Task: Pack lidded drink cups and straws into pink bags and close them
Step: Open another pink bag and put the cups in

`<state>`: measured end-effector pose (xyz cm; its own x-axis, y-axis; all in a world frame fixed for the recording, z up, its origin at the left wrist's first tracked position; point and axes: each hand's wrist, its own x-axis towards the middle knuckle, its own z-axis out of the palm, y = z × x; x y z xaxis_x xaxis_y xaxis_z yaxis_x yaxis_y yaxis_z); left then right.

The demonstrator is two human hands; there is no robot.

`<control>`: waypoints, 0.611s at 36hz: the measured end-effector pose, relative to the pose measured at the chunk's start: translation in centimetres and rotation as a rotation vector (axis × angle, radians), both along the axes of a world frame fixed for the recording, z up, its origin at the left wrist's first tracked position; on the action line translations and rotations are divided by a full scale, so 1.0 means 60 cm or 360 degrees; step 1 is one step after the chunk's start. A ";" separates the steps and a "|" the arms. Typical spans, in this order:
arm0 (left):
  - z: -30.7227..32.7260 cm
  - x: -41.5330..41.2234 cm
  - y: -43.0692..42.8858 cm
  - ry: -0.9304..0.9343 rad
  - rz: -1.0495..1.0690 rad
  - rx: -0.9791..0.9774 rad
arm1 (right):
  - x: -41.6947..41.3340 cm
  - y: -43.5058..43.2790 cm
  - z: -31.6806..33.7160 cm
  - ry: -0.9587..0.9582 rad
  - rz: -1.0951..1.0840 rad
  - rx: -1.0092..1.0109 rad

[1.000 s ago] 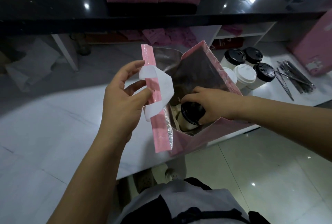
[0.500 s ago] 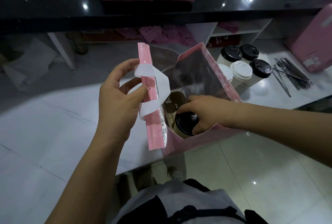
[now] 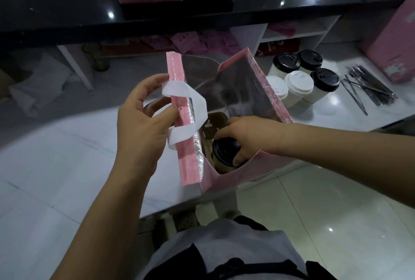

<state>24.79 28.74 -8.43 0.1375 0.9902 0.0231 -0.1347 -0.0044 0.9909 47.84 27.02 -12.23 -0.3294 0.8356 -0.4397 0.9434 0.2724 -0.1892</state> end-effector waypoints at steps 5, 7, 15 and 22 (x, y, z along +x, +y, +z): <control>-0.002 0.012 -0.001 0.0038 0.0039 0.0024 | -0.004 -0.003 0.072 0.0154 -0.0058 -0.0042; -0.002 0.018 0.002 0.0093 0.0070 0.0029 | 0.002 -0.002 0.113 0.0127 -0.0018 0.0137; -0.001 0.044 -0.005 0.0225 0.0215 -0.0035 | 0.147 0.023 0.186 0.0813 -0.0364 0.0754; 0.019 0.085 -0.023 0.0309 0.0369 -0.0090 | 0.310 0.077 0.078 0.0035 -0.0455 0.0165</control>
<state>29.90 27.34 -7.31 -0.0961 0.9947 -0.0373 0.0552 0.0428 0.9976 66.45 31.65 -7.54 -0.0829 0.9358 -0.3427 0.9805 0.0151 -0.1958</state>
